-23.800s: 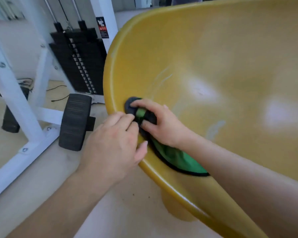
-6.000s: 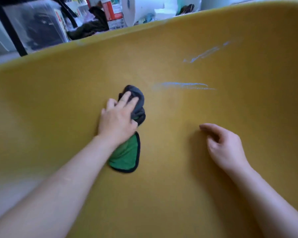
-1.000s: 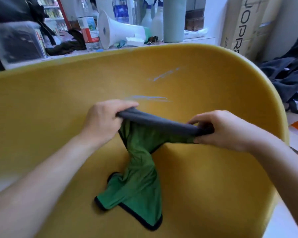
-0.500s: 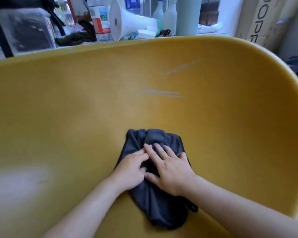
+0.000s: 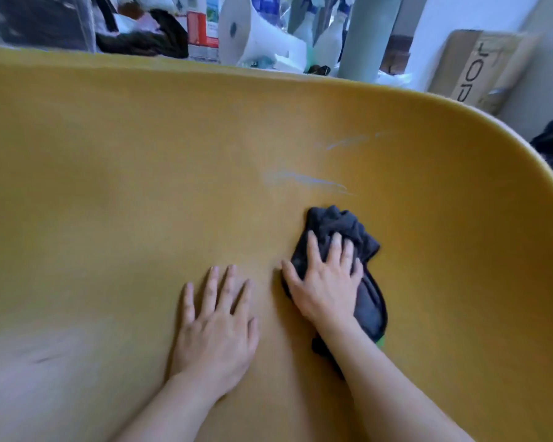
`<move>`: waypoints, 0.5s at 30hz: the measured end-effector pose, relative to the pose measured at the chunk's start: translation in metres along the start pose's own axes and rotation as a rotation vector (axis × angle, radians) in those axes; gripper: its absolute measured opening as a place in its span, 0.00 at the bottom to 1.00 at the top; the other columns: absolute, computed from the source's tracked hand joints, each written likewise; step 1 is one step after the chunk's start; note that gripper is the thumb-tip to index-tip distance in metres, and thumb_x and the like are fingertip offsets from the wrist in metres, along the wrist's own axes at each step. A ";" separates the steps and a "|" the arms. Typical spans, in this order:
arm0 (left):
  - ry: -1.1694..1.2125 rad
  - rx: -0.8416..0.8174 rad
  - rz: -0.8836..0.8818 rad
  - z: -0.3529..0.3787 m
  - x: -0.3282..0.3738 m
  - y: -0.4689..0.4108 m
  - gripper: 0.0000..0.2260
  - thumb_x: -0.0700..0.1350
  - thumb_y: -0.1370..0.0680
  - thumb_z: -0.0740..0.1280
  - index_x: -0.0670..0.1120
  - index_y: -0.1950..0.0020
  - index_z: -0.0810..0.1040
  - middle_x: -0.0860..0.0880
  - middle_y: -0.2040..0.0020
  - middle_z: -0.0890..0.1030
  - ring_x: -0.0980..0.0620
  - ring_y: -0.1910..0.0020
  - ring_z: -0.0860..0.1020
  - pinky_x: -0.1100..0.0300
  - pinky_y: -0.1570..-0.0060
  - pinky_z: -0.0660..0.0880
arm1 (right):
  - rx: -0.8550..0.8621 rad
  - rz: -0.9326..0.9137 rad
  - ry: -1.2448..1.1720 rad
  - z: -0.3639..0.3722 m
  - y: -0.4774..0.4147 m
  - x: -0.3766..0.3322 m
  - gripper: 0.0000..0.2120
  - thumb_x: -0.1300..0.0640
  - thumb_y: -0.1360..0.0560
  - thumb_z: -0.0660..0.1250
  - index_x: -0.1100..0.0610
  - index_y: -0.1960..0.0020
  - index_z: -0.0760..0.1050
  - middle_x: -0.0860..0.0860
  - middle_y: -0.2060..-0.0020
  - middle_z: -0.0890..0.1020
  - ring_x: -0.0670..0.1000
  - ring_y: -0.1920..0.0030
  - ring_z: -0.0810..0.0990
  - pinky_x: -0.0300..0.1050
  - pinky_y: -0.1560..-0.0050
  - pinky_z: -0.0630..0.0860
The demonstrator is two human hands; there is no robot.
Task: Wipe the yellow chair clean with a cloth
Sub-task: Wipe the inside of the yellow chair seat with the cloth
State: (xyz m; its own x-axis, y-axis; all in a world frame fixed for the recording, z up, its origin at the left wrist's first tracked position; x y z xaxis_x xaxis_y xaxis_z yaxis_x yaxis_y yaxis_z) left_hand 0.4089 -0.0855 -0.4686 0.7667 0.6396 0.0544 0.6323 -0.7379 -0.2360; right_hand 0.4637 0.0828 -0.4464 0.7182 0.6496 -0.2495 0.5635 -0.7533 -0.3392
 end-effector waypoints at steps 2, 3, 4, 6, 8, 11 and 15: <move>-0.020 0.022 0.002 0.002 -0.001 0.000 0.27 0.56 0.28 0.55 0.48 0.33 0.74 0.46 0.28 0.69 0.42 0.28 0.65 0.38 0.34 0.57 | -0.009 -0.208 -0.075 0.021 0.007 -0.041 0.31 0.36 0.23 0.52 0.46 0.23 0.56 0.56 0.23 0.58 0.58 0.23 0.54 0.57 0.28 0.55; -0.030 0.007 -0.005 0.000 0.000 0.001 0.27 0.56 0.28 0.55 0.48 0.33 0.74 0.46 0.28 0.68 0.42 0.28 0.65 0.38 0.34 0.57 | -0.053 -0.315 -0.121 0.021 0.007 -0.047 0.30 0.38 0.22 0.52 0.46 0.23 0.55 0.54 0.23 0.59 0.57 0.23 0.55 0.56 0.29 0.58; -0.039 -0.006 -0.005 -0.001 0.001 0.001 0.27 0.56 0.28 0.55 0.48 0.33 0.74 0.46 0.27 0.68 0.42 0.28 0.64 0.38 0.34 0.56 | -0.100 -0.413 -0.140 0.014 0.003 -0.041 0.29 0.40 0.21 0.53 0.46 0.23 0.53 0.52 0.23 0.60 0.55 0.24 0.57 0.54 0.31 0.62; -0.062 -0.011 -0.005 -0.001 0.002 0.002 0.27 0.57 0.27 0.55 0.49 0.31 0.72 0.46 0.27 0.67 0.42 0.28 0.64 0.38 0.34 0.57 | -0.078 -0.597 -0.010 -0.004 -0.011 0.002 0.31 0.41 0.22 0.56 0.45 0.22 0.51 0.47 0.28 0.68 0.53 0.29 0.66 0.53 0.40 0.70; -0.073 -0.020 -0.007 -0.001 0.002 0.002 0.27 0.57 0.27 0.55 0.49 0.31 0.72 0.46 0.27 0.67 0.42 0.28 0.64 0.37 0.34 0.57 | 0.013 -0.557 0.197 -0.032 -0.035 0.071 0.31 0.41 0.26 0.56 0.46 0.24 0.58 0.47 0.37 0.77 0.55 0.39 0.74 0.52 0.50 0.73; -0.116 -0.015 0.000 0.001 0.004 0.000 0.27 0.57 0.26 0.54 0.48 0.31 0.73 0.44 0.28 0.69 0.39 0.29 0.65 0.36 0.36 0.57 | 0.079 -0.243 0.232 -0.063 -0.060 0.130 0.27 0.43 0.30 0.58 0.47 0.31 0.71 0.52 0.43 0.76 0.58 0.42 0.70 0.54 0.47 0.69; -0.161 -0.012 0.006 0.002 0.009 -0.002 0.26 0.56 0.26 0.54 0.48 0.32 0.74 0.42 0.30 0.71 0.36 0.30 0.66 0.33 0.38 0.59 | 0.028 -0.210 -0.011 -0.014 -0.052 0.033 0.26 0.41 0.27 0.62 0.43 0.30 0.66 0.51 0.33 0.66 0.56 0.33 0.61 0.54 0.40 0.63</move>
State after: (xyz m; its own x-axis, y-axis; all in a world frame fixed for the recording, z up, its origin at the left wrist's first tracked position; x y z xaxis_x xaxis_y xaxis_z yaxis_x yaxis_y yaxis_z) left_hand 0.4141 -0.0782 -0.4693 0.7436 0.6606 -0.1031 0.6296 -0.7437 -0.2246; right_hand 0.4638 0.1414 -0.4244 0.5816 0.7933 -0.1801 0.6886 -0.5980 -0.4102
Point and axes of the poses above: each hand's wrist, its own y-axis away from the middle knuckle, its own z-axis out of the palm, x = y × z, the point moved 1 cm from there along -y, towards the middle knuckle
